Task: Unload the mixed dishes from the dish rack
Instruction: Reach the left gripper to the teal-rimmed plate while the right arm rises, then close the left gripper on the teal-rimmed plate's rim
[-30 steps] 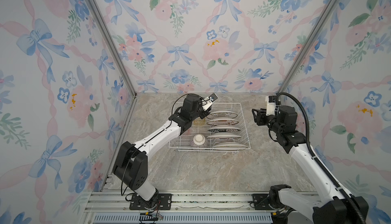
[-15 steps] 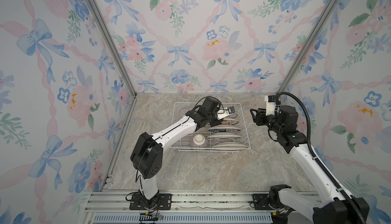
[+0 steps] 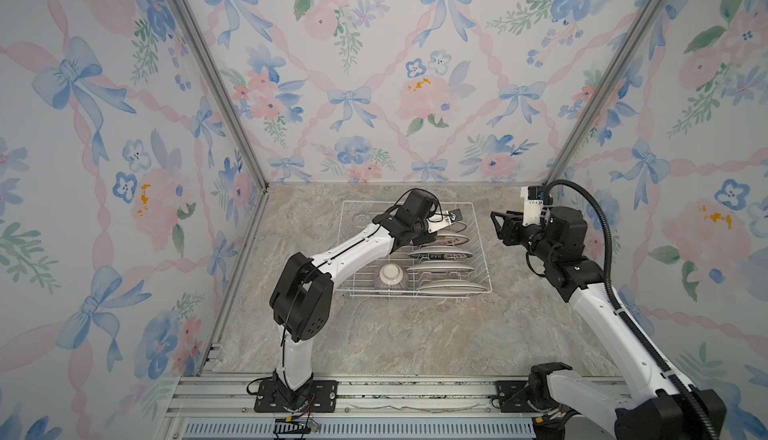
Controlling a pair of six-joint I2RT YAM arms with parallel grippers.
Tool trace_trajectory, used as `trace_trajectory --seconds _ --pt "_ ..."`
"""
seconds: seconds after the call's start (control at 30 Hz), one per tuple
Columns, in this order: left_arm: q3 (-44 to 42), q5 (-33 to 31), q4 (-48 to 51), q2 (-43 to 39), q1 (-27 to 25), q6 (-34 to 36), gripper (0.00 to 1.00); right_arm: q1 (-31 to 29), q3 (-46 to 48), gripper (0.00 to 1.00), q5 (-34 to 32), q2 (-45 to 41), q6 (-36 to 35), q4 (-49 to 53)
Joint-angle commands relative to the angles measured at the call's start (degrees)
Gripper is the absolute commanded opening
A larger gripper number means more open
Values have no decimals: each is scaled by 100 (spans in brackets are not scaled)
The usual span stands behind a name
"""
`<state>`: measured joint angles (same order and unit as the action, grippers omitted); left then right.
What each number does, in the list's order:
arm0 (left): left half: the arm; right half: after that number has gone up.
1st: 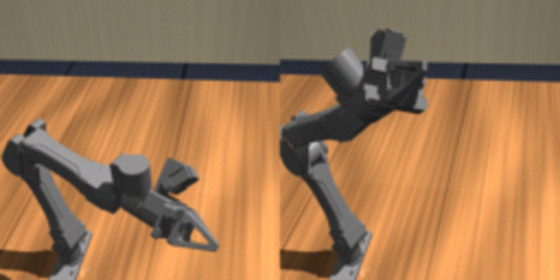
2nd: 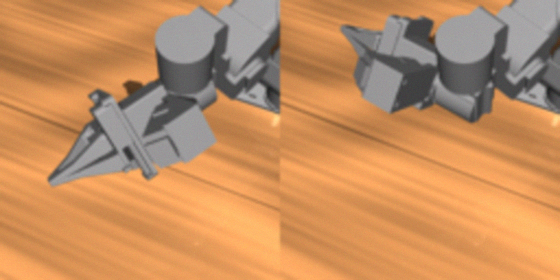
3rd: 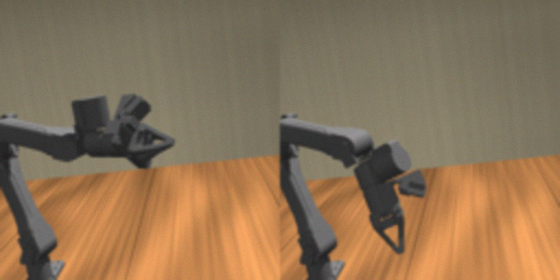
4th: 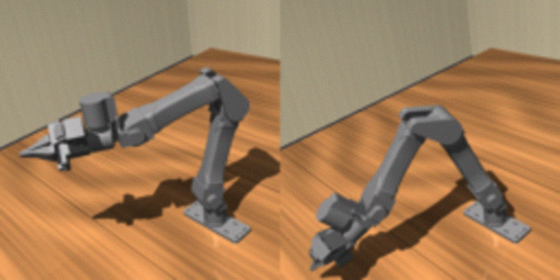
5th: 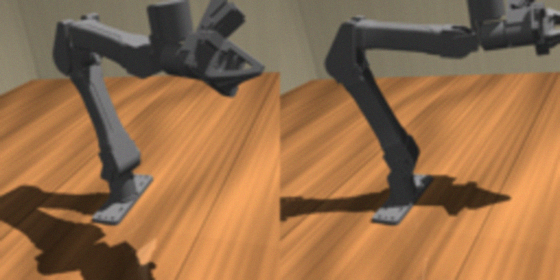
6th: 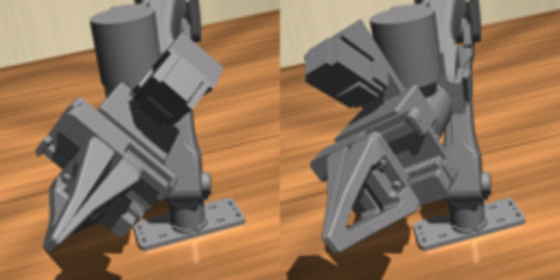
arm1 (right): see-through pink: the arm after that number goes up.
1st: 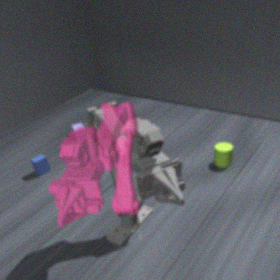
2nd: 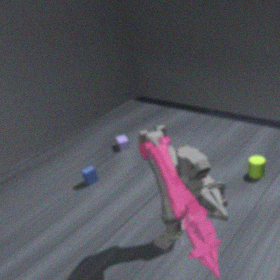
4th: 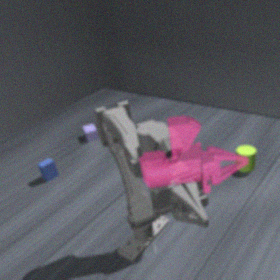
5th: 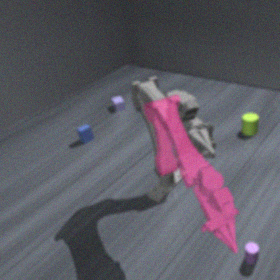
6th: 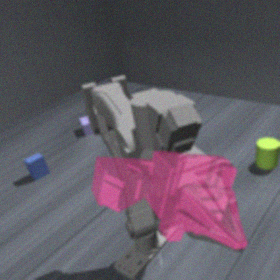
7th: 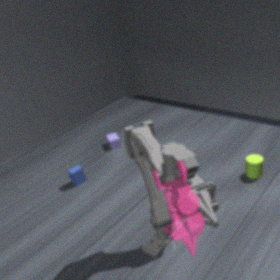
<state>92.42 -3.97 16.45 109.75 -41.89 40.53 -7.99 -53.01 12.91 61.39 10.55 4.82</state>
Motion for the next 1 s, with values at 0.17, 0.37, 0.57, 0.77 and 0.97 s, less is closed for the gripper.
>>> trace_trajectory --seconds 0.17,0.37,0.57,0.77,0.97 --pt "327 -376 154 314 -30 213 11 -50 118 52 1 -197 72 -135" --pt "343 -868 -97 609 -120 457 6 -51 167 52 6 -188 58 -114" --pt "280 -1089 -412 665 -141 569 6 -52 188 52 -25 -207 28 -86" --pt "298 -1134 -431 766 -144 626 4 -53 176 53 11 -153 55 -117" --pt "111 -1239 -851 680 -113 545 0 -51 182 53 3 -125 54 -136"
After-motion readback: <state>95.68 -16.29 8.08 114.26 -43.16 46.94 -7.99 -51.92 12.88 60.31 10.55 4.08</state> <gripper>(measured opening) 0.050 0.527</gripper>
